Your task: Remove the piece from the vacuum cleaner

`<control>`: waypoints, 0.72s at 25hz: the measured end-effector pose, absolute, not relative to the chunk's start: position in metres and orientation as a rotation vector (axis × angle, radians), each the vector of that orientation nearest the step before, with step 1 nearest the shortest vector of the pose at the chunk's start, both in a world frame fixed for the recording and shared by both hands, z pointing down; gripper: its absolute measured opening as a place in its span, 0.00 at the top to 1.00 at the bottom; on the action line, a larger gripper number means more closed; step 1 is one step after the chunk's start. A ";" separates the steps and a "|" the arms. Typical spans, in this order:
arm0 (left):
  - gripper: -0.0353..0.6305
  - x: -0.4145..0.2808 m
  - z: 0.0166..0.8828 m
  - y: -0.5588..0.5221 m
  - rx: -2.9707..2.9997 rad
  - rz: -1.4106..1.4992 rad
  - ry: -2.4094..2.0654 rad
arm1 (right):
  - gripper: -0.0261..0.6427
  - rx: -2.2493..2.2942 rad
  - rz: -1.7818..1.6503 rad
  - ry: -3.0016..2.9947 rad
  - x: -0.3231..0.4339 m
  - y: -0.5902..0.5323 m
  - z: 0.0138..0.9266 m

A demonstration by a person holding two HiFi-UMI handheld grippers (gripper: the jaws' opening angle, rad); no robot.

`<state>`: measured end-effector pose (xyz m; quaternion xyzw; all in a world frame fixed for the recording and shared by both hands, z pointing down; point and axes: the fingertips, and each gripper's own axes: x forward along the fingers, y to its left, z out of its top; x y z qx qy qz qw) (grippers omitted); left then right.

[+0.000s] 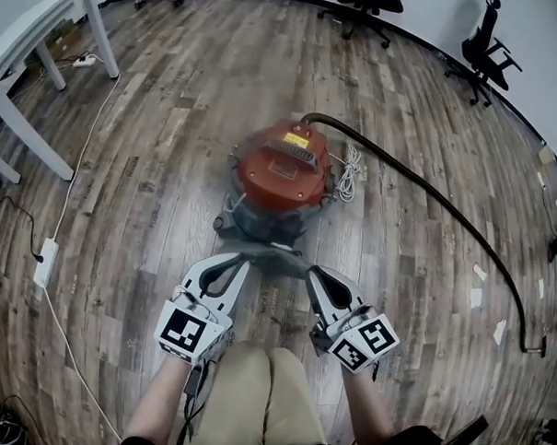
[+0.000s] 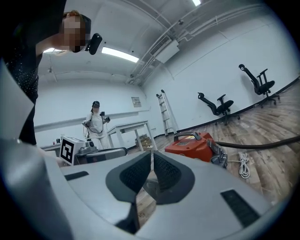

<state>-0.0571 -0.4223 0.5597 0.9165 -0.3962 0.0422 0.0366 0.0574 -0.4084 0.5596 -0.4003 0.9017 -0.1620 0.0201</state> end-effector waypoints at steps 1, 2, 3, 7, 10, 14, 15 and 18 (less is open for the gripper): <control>0.93 -0.059 0.571 -0.426 2.829 0.141 -1.236 | 0.94 -1.243 -0.472 2.796 0.058 -0.411 0.569; 0.93 -0.059 0.580 -0.429 2.846 0.145 -1.256 | 0.94 -1.250 -0.436 2.797 0.059 -0.413 0.577; 0.91 -0.060 0.587 -0.433 2.861 0.143 -1.272 | 0.94 -1.262 -0.399 2.799 0.061 -0.414 0.586; 0.72 -0.066 0.610 -0.447 2.889 0.124 -1.331 | 0.81 -1.310 -0.297 2.792 0.070 -0.417 0.612; 0.60 -0.070 0.623 -0.451 2.912 0.103 -1.352 | 0.70 -1.407 -0.169 2.768 0.086 -0.418 0.619; 0.57 -0.080 0.640 -0.448 2.891 0.109 -1.338 | 0.62 -1.512 -0.109 2.718 0.111 -0.414 0.630; 0.57 -0.083 0.645 -0.448 2.881 0.116 -1.332 | 0.61 -1.520 -0.121 2.715 0.116 -0.413 0.634; 0.57 -0.089 0.662 -0.451 2.847 0.157 -1.322 | 0.61 -1.509 -0.173 2.771 0.117 -0.410 0.653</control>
